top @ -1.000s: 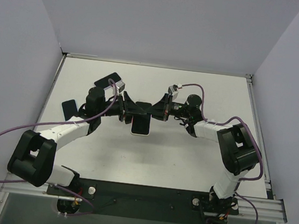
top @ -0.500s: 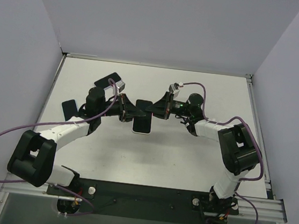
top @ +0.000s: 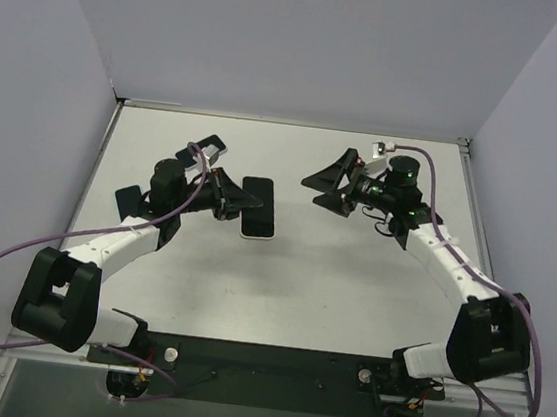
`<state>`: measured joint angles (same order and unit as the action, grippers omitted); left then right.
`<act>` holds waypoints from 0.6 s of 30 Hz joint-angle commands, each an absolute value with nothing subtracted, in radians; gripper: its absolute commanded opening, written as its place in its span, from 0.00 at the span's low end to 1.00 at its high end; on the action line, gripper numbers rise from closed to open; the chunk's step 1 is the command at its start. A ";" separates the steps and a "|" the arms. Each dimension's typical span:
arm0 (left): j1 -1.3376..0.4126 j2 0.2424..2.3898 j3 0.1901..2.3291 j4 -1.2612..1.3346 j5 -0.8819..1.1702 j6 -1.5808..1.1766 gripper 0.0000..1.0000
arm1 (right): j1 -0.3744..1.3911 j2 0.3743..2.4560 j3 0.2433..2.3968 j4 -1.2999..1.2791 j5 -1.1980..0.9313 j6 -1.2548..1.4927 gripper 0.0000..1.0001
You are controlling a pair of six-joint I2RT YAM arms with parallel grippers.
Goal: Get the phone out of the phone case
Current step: Pick up the phone at the center of the board, then remove the phone case from the phone.
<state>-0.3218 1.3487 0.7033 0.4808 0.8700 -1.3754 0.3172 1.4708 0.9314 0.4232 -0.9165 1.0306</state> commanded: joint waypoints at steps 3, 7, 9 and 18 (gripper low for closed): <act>-0.296 1.313 0.713 0.656 0.706 -1.433 0.00 | 0.313 1.279 0.905 0.149 -0.854 0.868 1.00; -0.327 1.359 0.722 0.799 0.626 -1.486 0.00 | 0.379 1.233 0.838 0.238 -0.825 0.945 0.92; -0.337 1.376 0.727 0.813 0.588 -1.486 0.00 | 0.412 1.212 0.818 0.326 -0.815 0.980 0.82; -0.341 1.399 0.667 0.951 0.514 -1.558 0.00 | 0.480 1.253 0.802 0.541 -0.785 1.084 0.72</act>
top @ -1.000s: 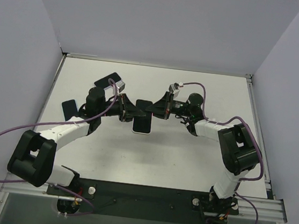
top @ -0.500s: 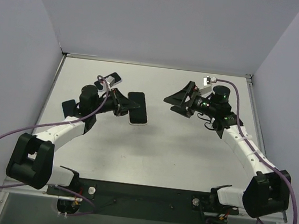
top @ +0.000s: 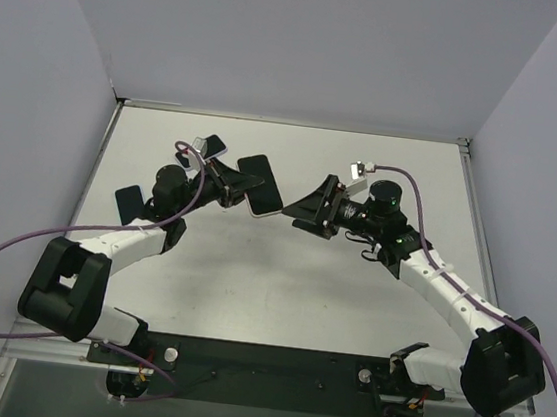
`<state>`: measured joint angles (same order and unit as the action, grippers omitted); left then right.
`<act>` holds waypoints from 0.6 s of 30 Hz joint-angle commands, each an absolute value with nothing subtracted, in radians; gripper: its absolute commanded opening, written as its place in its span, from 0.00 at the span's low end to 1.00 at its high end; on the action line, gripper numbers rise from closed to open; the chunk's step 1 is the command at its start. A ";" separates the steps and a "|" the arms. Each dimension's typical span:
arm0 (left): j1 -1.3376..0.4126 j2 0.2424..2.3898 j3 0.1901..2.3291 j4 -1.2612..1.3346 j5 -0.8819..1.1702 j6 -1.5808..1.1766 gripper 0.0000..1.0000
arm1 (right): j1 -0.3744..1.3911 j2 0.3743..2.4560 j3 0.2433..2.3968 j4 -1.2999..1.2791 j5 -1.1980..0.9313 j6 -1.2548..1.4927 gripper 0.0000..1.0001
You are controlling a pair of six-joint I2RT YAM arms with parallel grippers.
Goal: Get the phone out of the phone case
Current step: Remove the phone case from the phone.
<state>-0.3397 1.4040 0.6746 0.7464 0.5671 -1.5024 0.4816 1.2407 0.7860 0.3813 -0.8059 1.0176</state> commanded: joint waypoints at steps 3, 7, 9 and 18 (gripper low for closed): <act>-0.344 1.397 0.664 0.979 0.518 -1.566 0.00 | 0.482 1.305 0.795 0.598 -0.779 1.140 0.61; -0.342 1.391 0.661 0.995 0.520 -1.571 0.00 | 0.485 1.368 0.787 0.773 -0.796 1.241 0.50; -0.342 1.385 0.661 0.994 0.522 -1.571 0.00 | 0.489 1.390 0.790 0.805 -0.799 1.269 0.49; -0.344 1.384 0.678 0.979 0.537 -1.554 0.00 | 0.500 1.411 0.804 0.850 -0.816 1.320 0.24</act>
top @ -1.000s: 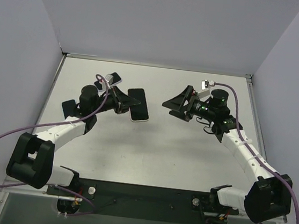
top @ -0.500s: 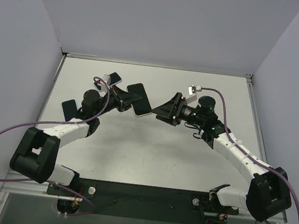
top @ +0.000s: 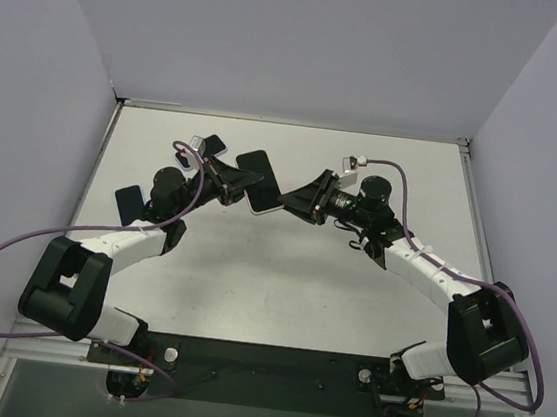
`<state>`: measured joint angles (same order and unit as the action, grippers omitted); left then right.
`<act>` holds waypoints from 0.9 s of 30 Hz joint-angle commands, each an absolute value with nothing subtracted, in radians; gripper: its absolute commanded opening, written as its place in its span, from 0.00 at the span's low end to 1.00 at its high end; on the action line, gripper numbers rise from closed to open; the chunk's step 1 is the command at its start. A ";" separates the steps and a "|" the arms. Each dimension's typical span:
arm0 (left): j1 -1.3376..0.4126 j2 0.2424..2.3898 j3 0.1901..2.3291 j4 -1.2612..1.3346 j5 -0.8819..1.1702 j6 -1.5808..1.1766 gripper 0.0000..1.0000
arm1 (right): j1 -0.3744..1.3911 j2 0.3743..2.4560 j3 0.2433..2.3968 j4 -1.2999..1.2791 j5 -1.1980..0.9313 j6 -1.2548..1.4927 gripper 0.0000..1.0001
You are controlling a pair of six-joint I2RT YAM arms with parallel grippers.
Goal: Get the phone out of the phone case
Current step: Remove the phone case from the phone.
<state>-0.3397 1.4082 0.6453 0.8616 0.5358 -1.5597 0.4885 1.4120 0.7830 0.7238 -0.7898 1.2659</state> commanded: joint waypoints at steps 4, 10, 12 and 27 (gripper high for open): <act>-0.342 1.371 0.716 0.914 0.543 -1.505 0.00 | 0.509 1.401 0.799 0.886 -0.841 1.402 0.00; -0.342 1.387 0.729 0.960 0.531 -1.534 0.00 | 0.515 1.373 0.776 0.925 -0.812 1.437 0.00; -0.342 1.399 0.715 1.064 0.534 -1.575 0.00 | 0.515 1.382 0.765 0.972 -0.811 1.477 0.00; -0.370 1.431 0.906 1.302 0.416 -1.781 0.00 | 0.515 1.675 0.824 1.667 -0.707 1.963 0.00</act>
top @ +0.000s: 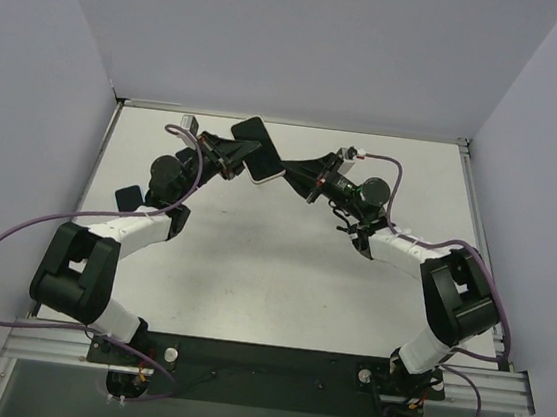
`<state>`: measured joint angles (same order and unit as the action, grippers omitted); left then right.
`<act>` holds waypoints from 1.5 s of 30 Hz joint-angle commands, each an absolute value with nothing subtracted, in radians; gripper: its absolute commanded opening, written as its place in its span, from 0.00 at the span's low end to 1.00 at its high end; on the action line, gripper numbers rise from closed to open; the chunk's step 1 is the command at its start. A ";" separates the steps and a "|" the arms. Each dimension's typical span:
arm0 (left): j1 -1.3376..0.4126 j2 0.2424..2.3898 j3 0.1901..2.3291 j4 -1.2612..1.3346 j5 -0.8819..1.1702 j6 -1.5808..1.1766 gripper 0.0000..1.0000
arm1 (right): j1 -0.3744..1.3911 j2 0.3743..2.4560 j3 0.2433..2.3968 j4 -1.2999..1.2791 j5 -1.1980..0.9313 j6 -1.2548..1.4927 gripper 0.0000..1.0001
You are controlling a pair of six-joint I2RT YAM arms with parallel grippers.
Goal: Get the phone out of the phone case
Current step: Remove the phone case from the phone.
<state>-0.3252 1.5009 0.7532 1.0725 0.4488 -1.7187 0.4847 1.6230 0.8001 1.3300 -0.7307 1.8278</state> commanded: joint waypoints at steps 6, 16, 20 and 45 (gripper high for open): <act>-0.377 1.402 0.940 1.305 0.371 -1.793 0.00 | 0.523 1.713 0.859 1.666 -0.693 2.020 0.00; -0.387 1.373 1.032 1.305 0.310 -1.802 0.00 | 0.549 1.747 0.974 1.664 -0.629 2.144 0.00; -0.390 1.371 1.078 1.307 0.299 -1.807 0.00 | 0.558 1.759 1.002 1.664 -0.615 2.163 0.00; -0.400 1.244 1.121 1.282 0.255 -1.833 0.00 | 0.607 1.858 1.017 1.664 -0.597 2.118 0.00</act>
<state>-0.3401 1.4006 0.9714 0.9157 0.2501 -1.6669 0.5488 1.7691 1.0428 1.5654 -0.4957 2.0678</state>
